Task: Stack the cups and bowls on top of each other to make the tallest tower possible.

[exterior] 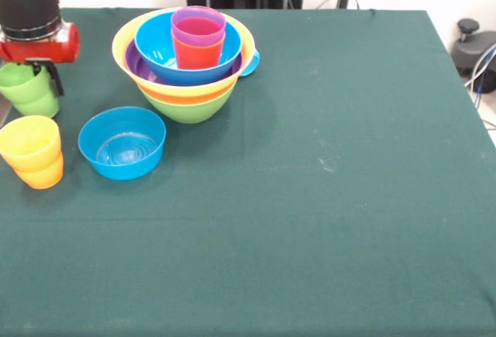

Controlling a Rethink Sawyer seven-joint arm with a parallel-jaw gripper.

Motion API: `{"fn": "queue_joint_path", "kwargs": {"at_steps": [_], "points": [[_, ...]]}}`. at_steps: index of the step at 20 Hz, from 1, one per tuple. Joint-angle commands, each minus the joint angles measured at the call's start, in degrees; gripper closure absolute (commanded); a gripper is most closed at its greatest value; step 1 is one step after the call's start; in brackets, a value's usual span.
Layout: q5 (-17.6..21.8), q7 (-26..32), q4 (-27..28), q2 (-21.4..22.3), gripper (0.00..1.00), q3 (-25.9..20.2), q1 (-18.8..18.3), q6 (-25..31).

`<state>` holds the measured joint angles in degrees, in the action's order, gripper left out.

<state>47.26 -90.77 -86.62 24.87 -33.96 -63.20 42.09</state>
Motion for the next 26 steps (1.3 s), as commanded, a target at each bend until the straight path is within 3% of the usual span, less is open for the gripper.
{"fn": "queue_joint_path", "kwargs": {"at_steps": [1,8,9,26], "points": [[2.4,18.3,-1.7,-1.6,1.0,-2.9,-0.7,0.1],[2.8,18.1,-2.0,-1.7,1.0,-3.5,-1.4,0.2],[2.9,18.0,-2.0,-1.7,0.0,-3.5,-1.5,0.2],[3.7,16.7,-3.3,-0.4,0.0,-4.5,-1.7,-0.5]]}}
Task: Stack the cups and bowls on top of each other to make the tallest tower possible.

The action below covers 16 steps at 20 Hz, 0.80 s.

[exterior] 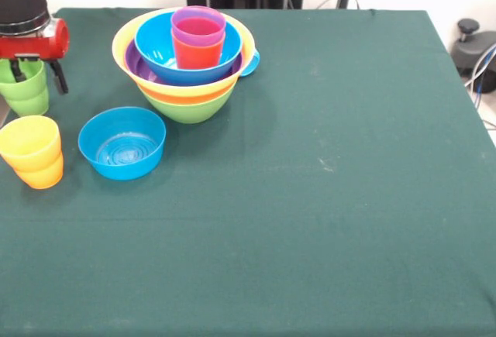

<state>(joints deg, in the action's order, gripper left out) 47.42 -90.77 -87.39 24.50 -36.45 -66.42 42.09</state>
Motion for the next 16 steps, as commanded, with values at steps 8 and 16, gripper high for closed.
{"fn": "queue_joint_path", "kwargs": {"at_steps": [8,16], "points": [[3.2,15.8,-3.6,0.5,0.0,-2.5,1.1,-1.4],[3.6,15.7,-3.5,0.4,0.0,-2.6,1.0,-1.7]]}}
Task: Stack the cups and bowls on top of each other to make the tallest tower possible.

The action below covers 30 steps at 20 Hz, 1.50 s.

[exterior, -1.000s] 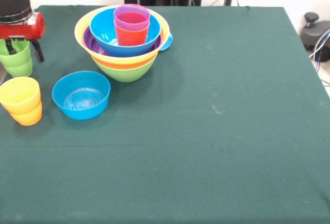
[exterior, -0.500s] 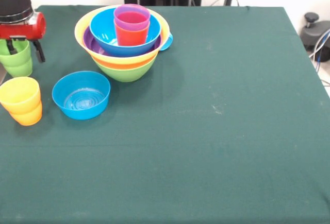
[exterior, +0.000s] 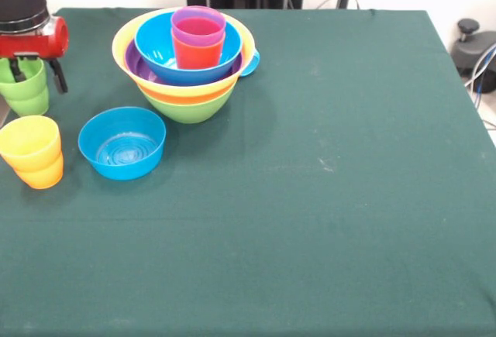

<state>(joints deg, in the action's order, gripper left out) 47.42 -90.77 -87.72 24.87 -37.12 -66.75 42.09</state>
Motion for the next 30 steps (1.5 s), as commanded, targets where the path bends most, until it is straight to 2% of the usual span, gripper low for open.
{"fn": "queue_joint_path", "kwargs": {"at_steps": [1,2,3,20,26,30], "points": [[3.8,16.2,-3.1,0.0,0.0,-1.9,1.4,-1.4],[3.7,15.2,-3.0,0.2,0.0,-1.2,1.7,-0.7],[3.6,14.2,-2.9,0.3,1.0,-0.4,2.1,-0.1],[2.6,13.9,-4.1,0.4,1.0,-2.3,1.6,-2.0],[1.7,11.7,-7.2,3.5,1.0,-2.4,2.0,-1.7],[0.1,10.0,-10.8,7.9,1.0,-3.1,2.1,-1.2]]}}
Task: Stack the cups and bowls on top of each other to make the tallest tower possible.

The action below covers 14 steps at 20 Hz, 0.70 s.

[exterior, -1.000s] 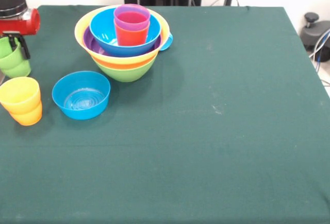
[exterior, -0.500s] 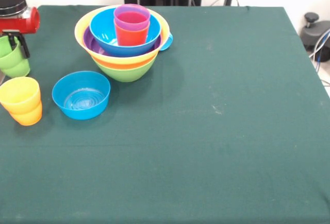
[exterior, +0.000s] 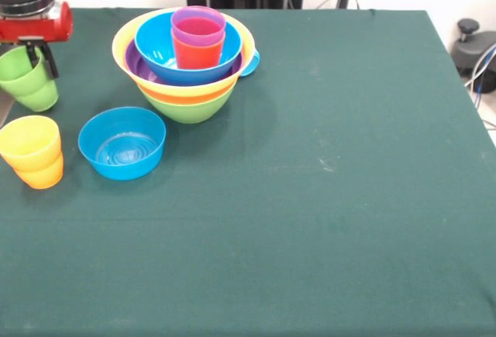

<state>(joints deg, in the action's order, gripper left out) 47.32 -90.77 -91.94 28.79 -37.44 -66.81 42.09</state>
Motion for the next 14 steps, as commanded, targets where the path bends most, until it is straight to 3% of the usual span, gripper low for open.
{"fn": "queue_joint_path", "kwargs": {"at_steps": [1,5,14], "points": [[-0.2,9.5,-7.4,5.1,1.0,-3.0,2.1,-1.0],[-0.9,7.3,-10.4,8.5,1.0,-3.6,2.2,-2.5],[-4.2,5.7,-12.5,12.9,1.0,-5.0,3.2,-0.1]]}}
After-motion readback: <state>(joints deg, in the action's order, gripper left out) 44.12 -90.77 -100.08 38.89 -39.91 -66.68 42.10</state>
